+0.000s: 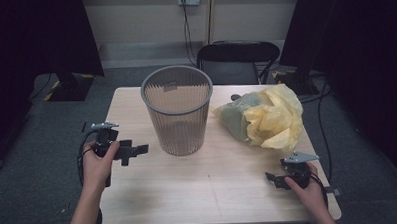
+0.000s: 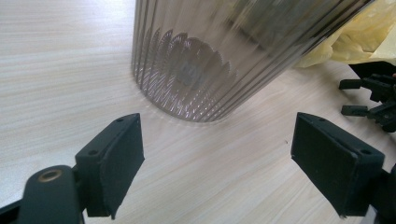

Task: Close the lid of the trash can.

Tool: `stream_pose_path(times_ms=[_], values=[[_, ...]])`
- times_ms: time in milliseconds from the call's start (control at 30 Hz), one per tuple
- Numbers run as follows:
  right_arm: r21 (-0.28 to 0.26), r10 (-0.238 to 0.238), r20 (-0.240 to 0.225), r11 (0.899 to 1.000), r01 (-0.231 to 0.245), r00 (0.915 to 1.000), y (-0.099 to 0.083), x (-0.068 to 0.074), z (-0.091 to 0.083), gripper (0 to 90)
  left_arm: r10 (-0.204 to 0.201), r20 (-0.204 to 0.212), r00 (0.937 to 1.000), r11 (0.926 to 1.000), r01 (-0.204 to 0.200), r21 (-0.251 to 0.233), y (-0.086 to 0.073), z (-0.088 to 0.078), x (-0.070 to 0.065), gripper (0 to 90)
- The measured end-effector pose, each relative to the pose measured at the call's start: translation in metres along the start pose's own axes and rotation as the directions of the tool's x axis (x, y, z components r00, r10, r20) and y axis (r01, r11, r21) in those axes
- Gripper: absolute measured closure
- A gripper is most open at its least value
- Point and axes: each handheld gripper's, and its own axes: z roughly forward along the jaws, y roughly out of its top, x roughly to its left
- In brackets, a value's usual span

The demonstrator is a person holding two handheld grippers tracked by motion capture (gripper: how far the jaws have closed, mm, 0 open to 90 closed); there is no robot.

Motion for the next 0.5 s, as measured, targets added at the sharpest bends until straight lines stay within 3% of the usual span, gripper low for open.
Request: stream_pose_path(times_ms=[500], values=[[0.0,0.0,0.0,1.0,0.0,1.0,0.0,0.0,0.0,14.7,-0.008,-0.001,1.0,1.0,0.008,0.004,-0.012,0.004,0.006,16.5]])
